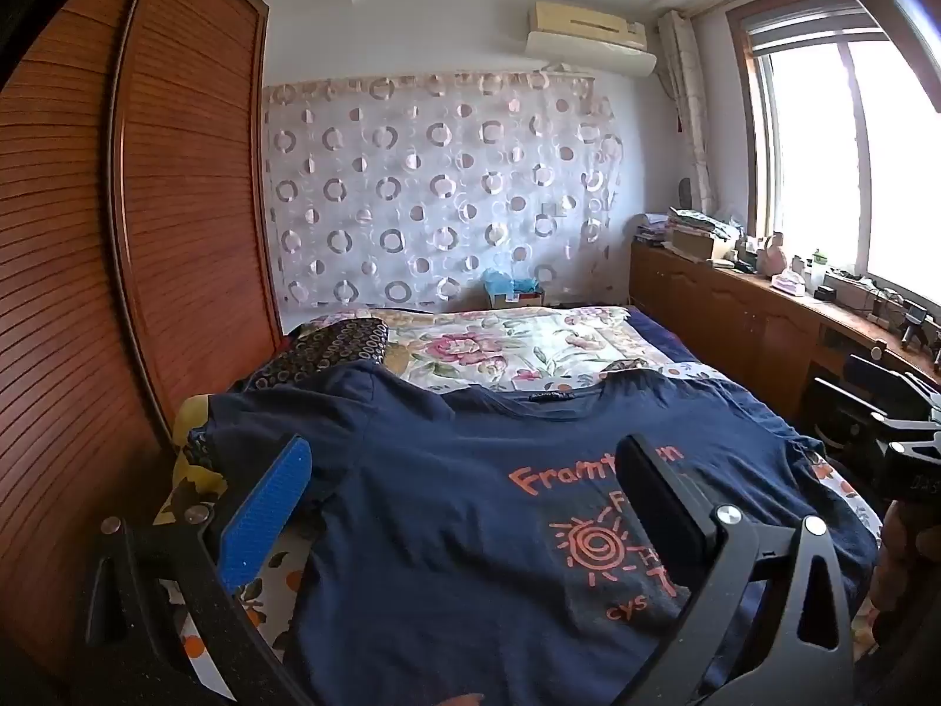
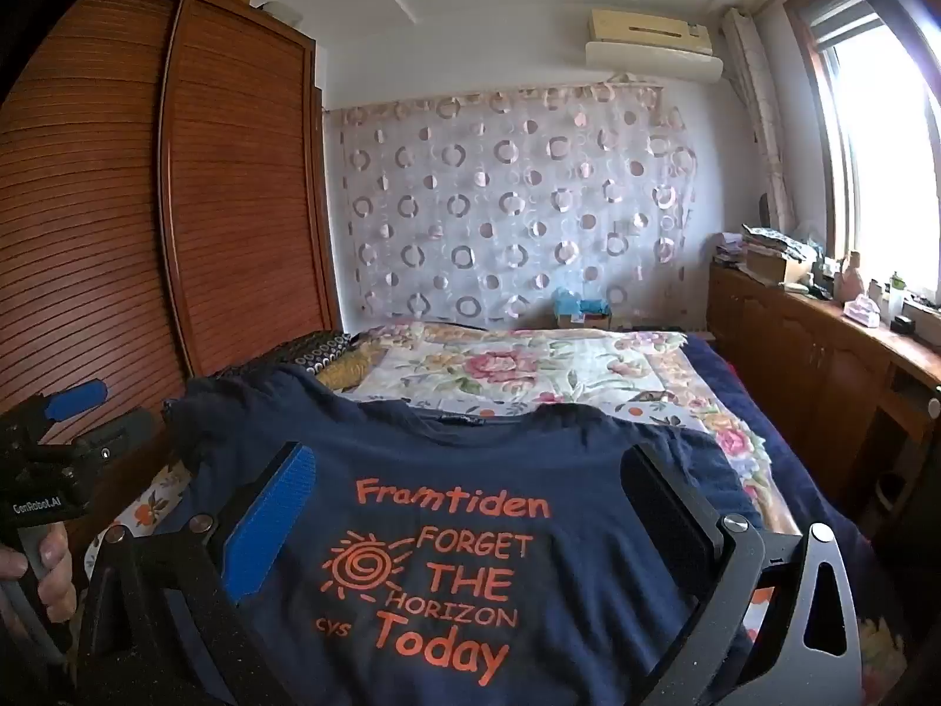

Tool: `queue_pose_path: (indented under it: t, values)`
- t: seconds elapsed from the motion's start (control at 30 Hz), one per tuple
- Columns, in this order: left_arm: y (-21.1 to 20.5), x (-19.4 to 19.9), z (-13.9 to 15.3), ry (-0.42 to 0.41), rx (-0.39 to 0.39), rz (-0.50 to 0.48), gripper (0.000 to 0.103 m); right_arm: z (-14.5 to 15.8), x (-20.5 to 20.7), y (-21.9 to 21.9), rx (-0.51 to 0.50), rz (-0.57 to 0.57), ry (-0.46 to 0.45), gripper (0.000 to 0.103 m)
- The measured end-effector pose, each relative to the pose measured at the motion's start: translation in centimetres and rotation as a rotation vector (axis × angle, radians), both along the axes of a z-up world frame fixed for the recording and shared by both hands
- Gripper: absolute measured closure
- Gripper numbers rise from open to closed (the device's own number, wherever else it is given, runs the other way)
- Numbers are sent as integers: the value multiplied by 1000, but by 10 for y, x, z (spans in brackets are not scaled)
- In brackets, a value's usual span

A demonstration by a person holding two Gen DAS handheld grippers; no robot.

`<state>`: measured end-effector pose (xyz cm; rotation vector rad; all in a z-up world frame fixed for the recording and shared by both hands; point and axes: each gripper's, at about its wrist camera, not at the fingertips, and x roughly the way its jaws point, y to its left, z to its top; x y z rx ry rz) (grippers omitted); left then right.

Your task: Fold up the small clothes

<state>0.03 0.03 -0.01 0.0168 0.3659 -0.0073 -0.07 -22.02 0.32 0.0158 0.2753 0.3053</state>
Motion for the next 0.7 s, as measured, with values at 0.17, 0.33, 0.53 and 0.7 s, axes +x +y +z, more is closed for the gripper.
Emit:
queue_pose_path:
  t: [0.17, 0.33, 0.53, 0.7]
  values:
    - [-1, 0, 1, 1, 3, 4, 0, 0, 0, 0, -1, -3, 2, 0]
    - [0, 0, 0, 2, 0, 2, 0, 1, -1, -1, 1, -5, 0, 0]
    - [0, 0, 0, 4, -3, 3, 0, -1, 0, 0, 1, -4, 2, 0]
    - [0, 0, 0, 4, -7, 3, 0, 1, 0, -1, 2, -5, 3, 0]
